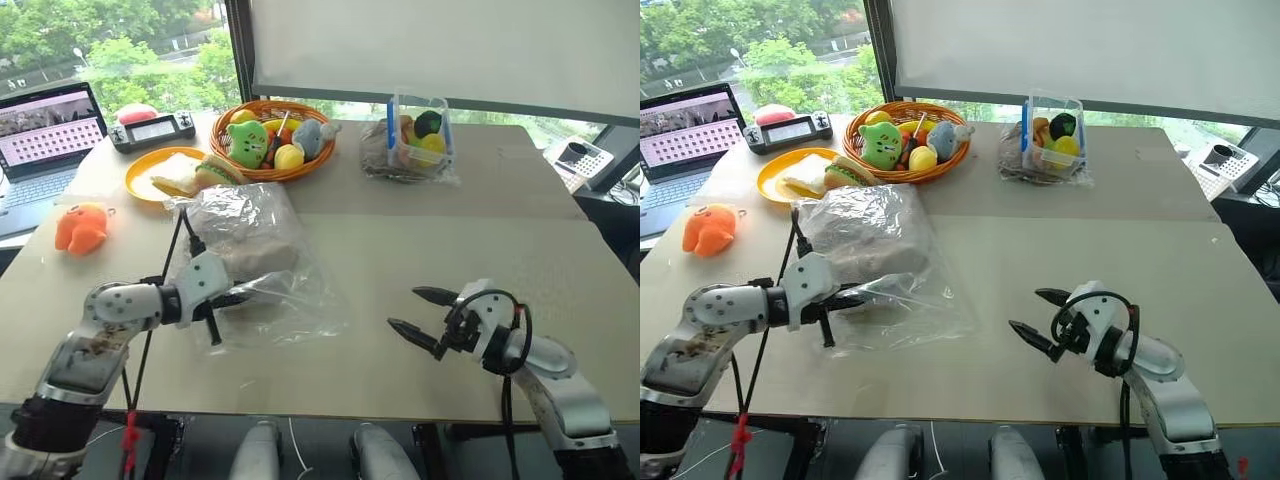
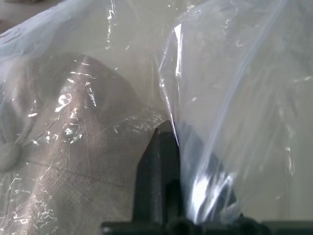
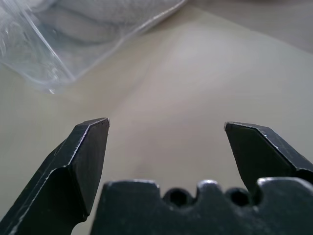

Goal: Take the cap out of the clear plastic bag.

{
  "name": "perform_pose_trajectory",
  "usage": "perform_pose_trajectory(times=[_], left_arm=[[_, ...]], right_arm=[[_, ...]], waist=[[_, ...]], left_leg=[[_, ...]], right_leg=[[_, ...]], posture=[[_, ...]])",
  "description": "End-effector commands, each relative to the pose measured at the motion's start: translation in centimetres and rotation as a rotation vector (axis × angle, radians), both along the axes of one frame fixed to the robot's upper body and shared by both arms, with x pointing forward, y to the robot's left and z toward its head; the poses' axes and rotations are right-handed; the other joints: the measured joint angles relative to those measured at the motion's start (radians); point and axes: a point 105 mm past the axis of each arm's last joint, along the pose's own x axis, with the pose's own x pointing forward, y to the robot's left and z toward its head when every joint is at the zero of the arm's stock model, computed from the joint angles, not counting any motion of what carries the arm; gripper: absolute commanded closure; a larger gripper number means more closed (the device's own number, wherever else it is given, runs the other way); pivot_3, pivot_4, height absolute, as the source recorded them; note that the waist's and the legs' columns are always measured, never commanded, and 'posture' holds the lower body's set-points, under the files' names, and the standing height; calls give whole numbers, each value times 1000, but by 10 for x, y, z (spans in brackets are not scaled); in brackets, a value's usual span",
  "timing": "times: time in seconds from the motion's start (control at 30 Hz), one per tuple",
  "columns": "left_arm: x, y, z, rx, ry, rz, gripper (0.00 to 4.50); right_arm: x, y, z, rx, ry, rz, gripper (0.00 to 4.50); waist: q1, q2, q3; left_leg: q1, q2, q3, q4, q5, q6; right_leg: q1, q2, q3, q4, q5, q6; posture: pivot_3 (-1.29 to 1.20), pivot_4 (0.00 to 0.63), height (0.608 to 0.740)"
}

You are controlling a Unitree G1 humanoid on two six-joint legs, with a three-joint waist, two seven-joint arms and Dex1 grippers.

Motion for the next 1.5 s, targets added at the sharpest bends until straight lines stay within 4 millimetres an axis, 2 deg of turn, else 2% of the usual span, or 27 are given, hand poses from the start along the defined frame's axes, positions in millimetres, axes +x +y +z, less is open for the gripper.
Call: perform_pose_trajectory(times=[0.03, 0.2, 0.27, 0.37, 0.47, 0.53, 0.6, 0.9, 1.1, 1.23, 1.37, 1.5], left_arm=[[9, -16, 4, -81, 28, 28, 4465], [18, -33, 3, -151, 90, 57, 4465], [20, -40, 6, -187, 108, 60, 4465], [25, -46, 13, -231, 113, 67, 4465], [28, -47, 19, -253, 102, 80, 4465], [28, -46, 23, -256, 89, 81, 4465], [24, -46, 28, -261, 82, 69, 4465], [21, -42, 43, -308, 39, 76, 4465], [20, -42, 78, -468, -8, 76, 4465], [14, -45, 77, -468, 17, 56, 4465], [15, -45, 74, -459, 22, 65, 4465], [16, -45, 72, -458, 30, 72, 4465]], right_arm=[[-15, 23, 45, 75, -79, 125, 0], [-40, 47, 82, 232, -40, 299, 0], [-48, 56, 91, 283, -12, 374, 0], [-57, 78, 84, 303, 73, 492, 0], [-56, 86, 74, 294, 110, 508, 0], [-50, 95, 62, 273, 113, 504, 0], [-36, 105, 50, 234, 86, 465, 0], [18, 128, 30, 142, -66, 329, 0], [41, 146, 9, -52, -246, 319, 0], [58, 160, 6, -168, -429, 266, 0], [62, 168, -9, -363, -600, 291, 0], [68, 179, -8, -486, -753, 279, 0]], waist=[[0, 0, 0], [-2, 0, 0], [-2, -1, 0], [-2, -1, 0], [-2, -1, 0], [-2, -1, 0], [-8, -1, 0], [-4, -1, 0], [-4, -1, 0], [-9, -1, 0], [-8, -1, 0], [-8, -1, 0]], left_leg=[[0, 0, 0, 0, 0, 0], [0, 0, -1, 1, 0, 0], [-1, 0, -2, 1, 0, 0], [-1, -1, -3, 1, 0, 0], [-2, -1, -3, 1, 0, 0], [-4, -1, -3, 1, 0, 0], [-4, -1, -4, 2, 0, 0], [-4, -1, -4, 2, 0, 0], [-4, -1, -4, 2, 0, 0], [-4, -1, -4, 2, 0, 0], [-3, -1, -5, 2, 0, 0], [-3, -1, -5, 2, 1, -1]], right_leg=[[0, 0, 0, 0, 0, 0], [1, 0, 0, 0, 0, 1], [1, 0, -1, 0, 0, 1], [1, 0, -1, 0, 1, 1], [1, 0, -2, 0, 1, 1], [0, 0, -2, 0, 2, 0], [-1, 0, -2, 0, 2, -1], [-1, 1, -2, 0, 3, -3], [-1, 1, -2, 0, 4, -3], [-1, 1, -2, 0, 4, -4], [-1, 1, -2, 1, 5, -4], [-2, 1, -2, 1, 5, -5]], posture=[[0, 150, 740], [0, 150, 740], [0, 150, 740], [0, 150, 740], [0, 150, 740], [0, 150, 740], [0, 150, 740], [0, 150, 740], [0, 150, 740], [0, 150, 740], [0, 150, 740], [0, 150, 740]])
